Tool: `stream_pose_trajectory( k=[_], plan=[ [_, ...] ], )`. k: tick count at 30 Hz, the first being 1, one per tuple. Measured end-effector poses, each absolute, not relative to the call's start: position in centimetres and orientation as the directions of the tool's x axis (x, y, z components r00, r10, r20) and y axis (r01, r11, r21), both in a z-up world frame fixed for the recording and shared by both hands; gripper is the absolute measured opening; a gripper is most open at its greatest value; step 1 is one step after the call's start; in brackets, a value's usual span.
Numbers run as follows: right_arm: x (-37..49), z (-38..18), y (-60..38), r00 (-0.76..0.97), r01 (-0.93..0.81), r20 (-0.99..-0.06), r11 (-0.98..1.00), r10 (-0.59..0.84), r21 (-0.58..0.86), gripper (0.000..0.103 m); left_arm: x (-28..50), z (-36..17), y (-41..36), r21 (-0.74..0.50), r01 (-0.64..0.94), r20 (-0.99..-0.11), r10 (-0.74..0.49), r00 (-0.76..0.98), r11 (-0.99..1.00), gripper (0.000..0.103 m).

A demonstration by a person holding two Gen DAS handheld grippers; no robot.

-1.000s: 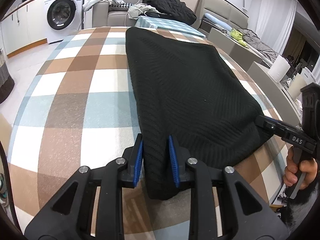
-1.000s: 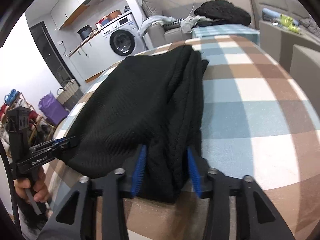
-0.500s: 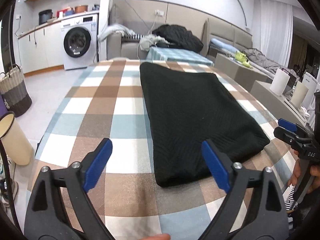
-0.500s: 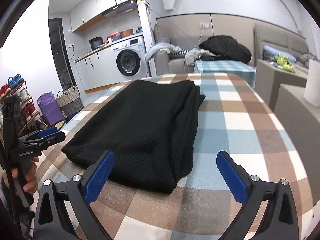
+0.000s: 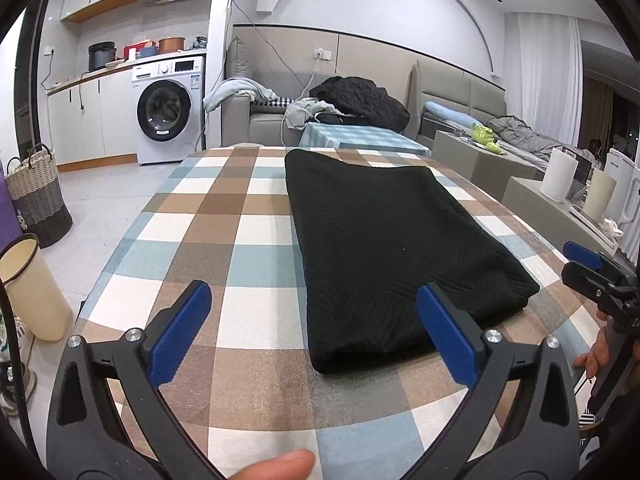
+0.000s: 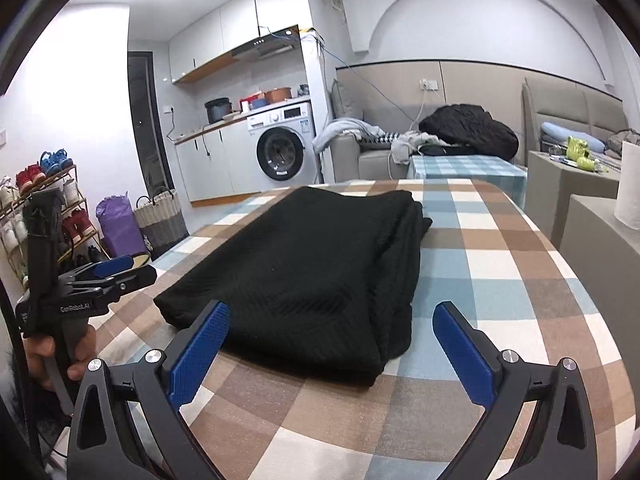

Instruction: Fold small clothes

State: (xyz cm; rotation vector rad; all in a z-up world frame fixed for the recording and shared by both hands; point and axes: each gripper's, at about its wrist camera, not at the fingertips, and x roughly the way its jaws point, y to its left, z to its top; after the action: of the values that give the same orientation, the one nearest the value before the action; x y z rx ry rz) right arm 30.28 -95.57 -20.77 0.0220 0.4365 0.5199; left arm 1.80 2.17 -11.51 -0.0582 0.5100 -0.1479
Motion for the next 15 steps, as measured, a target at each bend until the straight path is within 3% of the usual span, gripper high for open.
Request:
stream_pose_trajectory(
  k=[7,15],
  plan=[
    [29.67,-20.79,-95.66,0.795,-0.487,-0.349,0.865,0.496,0.119,0.103,1.48,-11.73,2.08,-0.107,0.141,-0.476,-0.175,0.862,0.984,0.102],
    [29.96,-21.19,-95.57,0.787,-0.494,-0.36,0.861,0.501,0.117,0.103,1.21,-12.1,1.5,-0.083,0.166,-0.465,-0.185,0.866,0.983,0.102]
  ],
)
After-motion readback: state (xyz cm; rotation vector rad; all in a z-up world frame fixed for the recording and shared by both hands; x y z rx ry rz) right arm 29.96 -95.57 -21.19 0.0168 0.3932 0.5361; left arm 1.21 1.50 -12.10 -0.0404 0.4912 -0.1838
